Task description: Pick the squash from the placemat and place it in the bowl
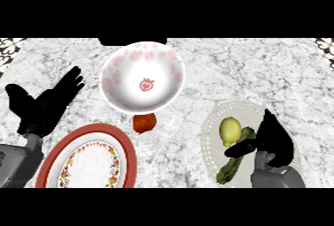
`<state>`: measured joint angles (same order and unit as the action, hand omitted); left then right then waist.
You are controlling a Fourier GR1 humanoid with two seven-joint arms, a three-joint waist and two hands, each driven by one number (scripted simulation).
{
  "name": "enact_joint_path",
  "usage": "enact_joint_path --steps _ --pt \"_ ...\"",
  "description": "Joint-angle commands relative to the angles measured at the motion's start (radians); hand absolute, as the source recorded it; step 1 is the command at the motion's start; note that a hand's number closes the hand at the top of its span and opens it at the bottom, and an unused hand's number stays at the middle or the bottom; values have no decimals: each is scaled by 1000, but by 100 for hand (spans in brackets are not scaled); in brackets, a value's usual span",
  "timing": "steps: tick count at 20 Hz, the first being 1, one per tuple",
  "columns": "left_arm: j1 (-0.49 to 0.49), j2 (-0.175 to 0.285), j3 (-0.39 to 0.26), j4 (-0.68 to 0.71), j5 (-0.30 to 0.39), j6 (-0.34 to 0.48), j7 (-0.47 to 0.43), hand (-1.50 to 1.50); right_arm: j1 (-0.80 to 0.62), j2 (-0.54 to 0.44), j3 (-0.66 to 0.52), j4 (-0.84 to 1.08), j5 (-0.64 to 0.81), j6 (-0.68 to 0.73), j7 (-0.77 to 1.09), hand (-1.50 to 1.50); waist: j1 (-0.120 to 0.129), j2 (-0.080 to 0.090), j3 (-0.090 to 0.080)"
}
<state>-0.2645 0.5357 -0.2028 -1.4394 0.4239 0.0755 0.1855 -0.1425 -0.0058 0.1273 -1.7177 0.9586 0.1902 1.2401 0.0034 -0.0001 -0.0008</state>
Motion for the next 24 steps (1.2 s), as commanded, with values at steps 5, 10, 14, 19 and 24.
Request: enact_joint_path --steps 5,10,14,19,24 --pt "8 -31 7 25 -36 -5 -28 0 -5 6 40 59 -10 -21 247 -150 -2 2 0" --pt "37 2 51 -19 -6 -48 1 0 29 6 -36 56 -13 -8 175 -150 -3 -1 0" --pt "75 -53 15 -61 -67 14 -9 0 27 6 -15 75 -27 -29 176 -150 -1 -2 1" --pt "-2 -16 87 26 -20 -73 9 0 42 6 -58 174 -33 -100 82 -150 -5 2 1" --pt "31 -72 62 -42 -82 -28 35 0 49 5 26 176 55 -151 68 150 0 0 1"
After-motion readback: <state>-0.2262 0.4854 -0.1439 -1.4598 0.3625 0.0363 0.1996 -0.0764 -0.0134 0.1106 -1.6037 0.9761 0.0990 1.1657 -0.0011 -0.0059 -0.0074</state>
